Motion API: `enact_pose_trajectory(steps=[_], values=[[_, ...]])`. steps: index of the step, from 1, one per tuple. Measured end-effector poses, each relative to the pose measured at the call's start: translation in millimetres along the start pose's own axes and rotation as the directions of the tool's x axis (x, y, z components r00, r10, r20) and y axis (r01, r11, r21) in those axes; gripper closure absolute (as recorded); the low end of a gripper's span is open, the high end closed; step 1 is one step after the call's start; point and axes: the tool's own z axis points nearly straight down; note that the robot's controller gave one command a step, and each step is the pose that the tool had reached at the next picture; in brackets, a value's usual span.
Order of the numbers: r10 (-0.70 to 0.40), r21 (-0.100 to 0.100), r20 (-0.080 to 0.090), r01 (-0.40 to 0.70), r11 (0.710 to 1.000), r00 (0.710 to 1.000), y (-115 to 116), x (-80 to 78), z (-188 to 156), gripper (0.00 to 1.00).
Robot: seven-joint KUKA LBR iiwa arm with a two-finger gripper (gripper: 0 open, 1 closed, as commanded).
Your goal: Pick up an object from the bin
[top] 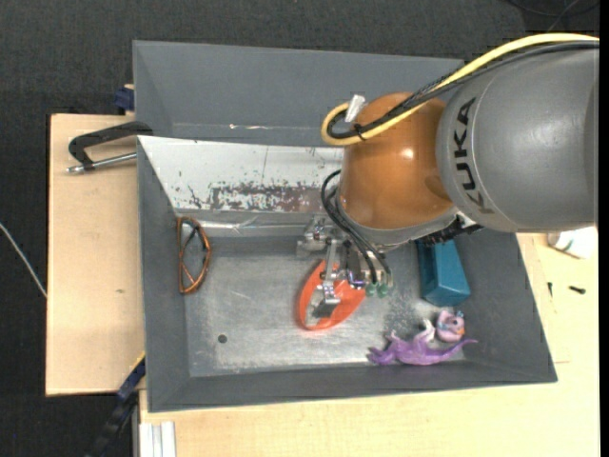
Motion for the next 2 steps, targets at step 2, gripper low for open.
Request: enact_pose_trajectory(steps=[2], values=[[-0.04, -0.001, 0.008, 0.04, 0.999, 0.999, -47.0, -18.6, 46.2, 0.0]])
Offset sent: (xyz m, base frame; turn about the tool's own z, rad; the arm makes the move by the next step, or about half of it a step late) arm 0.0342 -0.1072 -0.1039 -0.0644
